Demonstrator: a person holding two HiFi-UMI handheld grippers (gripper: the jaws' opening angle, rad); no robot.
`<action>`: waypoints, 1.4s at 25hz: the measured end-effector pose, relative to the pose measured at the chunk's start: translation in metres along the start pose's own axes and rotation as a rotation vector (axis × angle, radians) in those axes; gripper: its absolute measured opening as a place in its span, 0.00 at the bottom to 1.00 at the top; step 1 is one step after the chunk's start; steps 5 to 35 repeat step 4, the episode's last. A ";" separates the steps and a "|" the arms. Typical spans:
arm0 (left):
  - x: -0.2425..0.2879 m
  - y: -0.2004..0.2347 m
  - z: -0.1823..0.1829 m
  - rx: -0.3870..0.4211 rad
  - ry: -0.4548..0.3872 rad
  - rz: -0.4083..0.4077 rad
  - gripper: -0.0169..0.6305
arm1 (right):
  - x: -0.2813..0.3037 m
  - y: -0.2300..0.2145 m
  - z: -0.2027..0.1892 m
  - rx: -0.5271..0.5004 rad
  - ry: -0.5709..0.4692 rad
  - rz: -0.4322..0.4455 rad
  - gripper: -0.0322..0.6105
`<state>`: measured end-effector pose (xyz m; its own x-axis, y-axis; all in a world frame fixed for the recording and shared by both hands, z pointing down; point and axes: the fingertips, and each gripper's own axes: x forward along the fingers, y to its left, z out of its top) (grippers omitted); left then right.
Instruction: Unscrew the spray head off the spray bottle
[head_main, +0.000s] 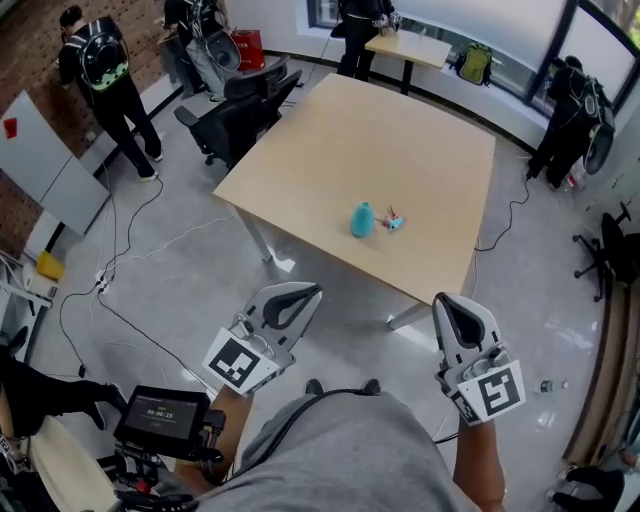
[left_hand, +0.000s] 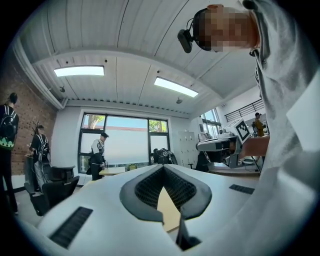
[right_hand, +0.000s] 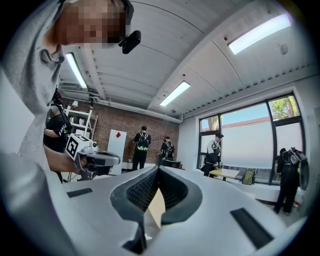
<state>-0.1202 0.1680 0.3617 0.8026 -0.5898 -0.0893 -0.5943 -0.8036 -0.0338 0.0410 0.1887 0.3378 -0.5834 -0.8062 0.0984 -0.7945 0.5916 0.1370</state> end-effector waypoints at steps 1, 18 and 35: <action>-0.001 0.000 0.002 0.001 0.000 0.010 0.03 | -0.002 0.000 -0.001 0.008 0.006 0.004 0.06; -0.004 -0.003 0.005 -0.001 0.004 0.039 0.03 | -0.010 0.002 -0.002 0.021 0.027 0.024 0.06; -0.004 -0.003 0.005 -0.001 0.004 0.039 0.03 | -0.010 0.002 -0.002 0.021 0.027 0.024 0.06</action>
